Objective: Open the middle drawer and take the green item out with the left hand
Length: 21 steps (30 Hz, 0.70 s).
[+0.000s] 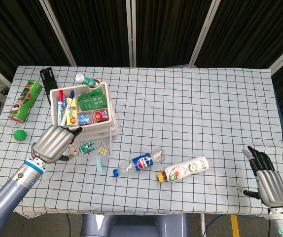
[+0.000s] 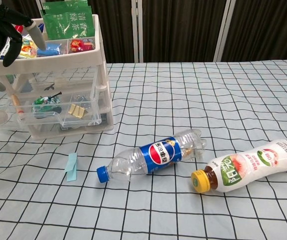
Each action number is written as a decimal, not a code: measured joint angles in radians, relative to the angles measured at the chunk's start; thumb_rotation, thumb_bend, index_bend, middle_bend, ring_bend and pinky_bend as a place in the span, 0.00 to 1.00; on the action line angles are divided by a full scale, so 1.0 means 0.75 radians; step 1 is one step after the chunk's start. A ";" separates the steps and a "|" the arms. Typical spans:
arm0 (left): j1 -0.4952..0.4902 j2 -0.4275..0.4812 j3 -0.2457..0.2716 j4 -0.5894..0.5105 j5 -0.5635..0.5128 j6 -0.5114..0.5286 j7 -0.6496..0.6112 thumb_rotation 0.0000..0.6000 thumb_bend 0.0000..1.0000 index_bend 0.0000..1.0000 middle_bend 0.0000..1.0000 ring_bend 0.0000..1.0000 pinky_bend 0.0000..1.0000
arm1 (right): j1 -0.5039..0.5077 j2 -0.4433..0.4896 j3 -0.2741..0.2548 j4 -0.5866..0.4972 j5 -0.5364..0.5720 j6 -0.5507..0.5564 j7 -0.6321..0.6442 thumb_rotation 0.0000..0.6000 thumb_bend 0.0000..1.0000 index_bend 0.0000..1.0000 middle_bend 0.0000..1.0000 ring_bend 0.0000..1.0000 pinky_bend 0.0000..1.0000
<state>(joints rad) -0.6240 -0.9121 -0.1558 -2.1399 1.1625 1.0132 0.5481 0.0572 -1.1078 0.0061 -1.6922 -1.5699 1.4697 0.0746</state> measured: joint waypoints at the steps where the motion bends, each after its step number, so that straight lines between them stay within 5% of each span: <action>1: -0.007 -0.005 0.002 0.006 -0.003 0.001 0.010 1.00 0.00 0.37 0.56 0.56 0.62 | 0.000 0.000 0.000 0.000 0.000 0.000 -0.001 1.00 0.04 0.00 0.00 0.00 0.00; 21: -0.150 -0.114 0.036 0.142 -0.026 -0.054 0.169 1.00 0.00 0.48 0.82 0.74 0.72 | 0.000 -0.006 0.005 0.006 0.003 0.006 -0.001 1.00 0.04 0.00 0.00 0.00 0.00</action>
<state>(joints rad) -0.7365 -0.9979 -0.1285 -2.0337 1.1430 0.9727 0.6747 0.0576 -1.1119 0.0098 -1.6879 -1.5679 1.4738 0.0740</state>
